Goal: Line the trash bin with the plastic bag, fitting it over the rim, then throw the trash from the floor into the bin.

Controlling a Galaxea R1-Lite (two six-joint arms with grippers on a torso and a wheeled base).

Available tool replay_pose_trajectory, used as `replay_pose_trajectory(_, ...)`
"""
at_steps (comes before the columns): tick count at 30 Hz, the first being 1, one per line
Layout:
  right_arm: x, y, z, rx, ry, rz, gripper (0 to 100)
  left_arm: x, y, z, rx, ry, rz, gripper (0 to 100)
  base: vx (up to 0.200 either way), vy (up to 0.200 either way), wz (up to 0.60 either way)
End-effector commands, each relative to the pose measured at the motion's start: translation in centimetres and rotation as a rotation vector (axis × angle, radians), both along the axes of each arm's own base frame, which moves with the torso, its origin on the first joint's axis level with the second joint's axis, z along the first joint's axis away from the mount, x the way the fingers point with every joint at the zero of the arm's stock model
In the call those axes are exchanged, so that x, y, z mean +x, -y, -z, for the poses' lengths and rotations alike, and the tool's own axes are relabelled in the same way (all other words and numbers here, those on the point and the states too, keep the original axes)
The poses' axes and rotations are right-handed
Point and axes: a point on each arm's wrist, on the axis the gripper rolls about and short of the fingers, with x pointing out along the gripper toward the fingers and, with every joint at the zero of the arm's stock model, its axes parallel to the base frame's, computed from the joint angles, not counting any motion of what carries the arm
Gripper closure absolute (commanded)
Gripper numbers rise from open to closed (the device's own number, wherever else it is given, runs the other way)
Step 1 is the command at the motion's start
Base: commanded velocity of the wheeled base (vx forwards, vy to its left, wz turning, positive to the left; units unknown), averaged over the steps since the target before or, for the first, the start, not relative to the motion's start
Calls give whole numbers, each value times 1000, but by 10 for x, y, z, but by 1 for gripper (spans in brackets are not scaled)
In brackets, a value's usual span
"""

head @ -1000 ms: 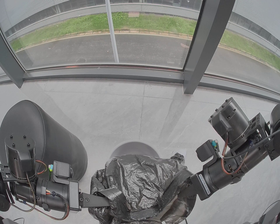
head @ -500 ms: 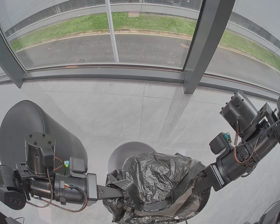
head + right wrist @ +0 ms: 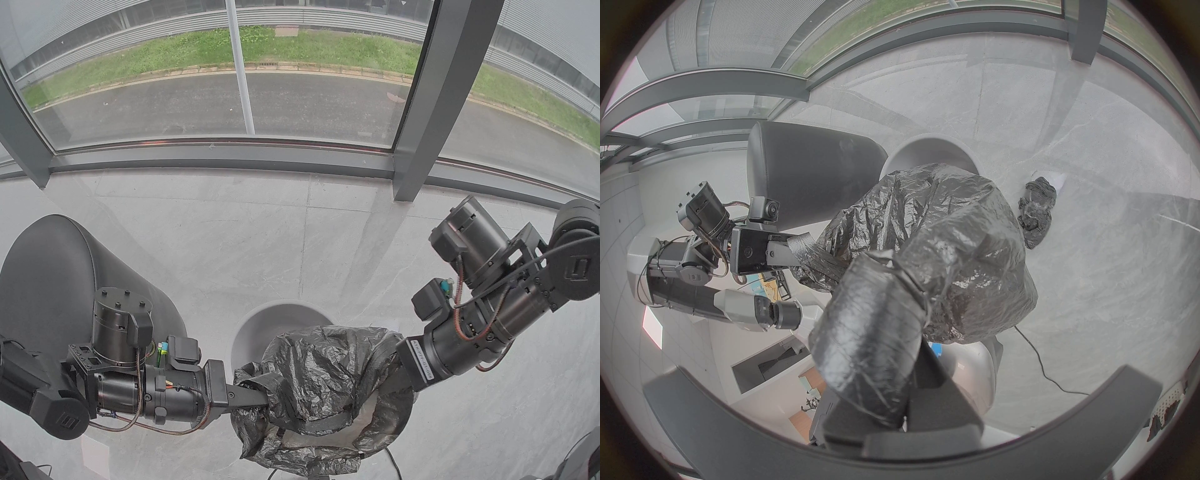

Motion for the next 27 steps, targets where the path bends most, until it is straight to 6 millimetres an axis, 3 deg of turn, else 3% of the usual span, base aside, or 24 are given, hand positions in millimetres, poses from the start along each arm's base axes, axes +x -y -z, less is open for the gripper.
replay_pose_trajectory(1, 20, -19, 19, -12, -19, -3, 100, 13, -8, 8, 14, -27, -54, 100, 0, 0, 0)
replay_pose_trajectory(11, 56, -59, 45, -10, -20, -16, 100, 42, -38, 11, 14, -29, -206, 100, 0, 0, 0)
replay_pose_trajectory(22, 81, -81, 69, 21, 28, -21, 100, 77, -72, 16, 12, -30, -363, 100, 0, 0, 0)
replay_pose_trajectory(27, 89, -87, 80, 20, 29, -20, 100, 83, -80, 14, 8, -19, -392, 100, 0, 0, 0)
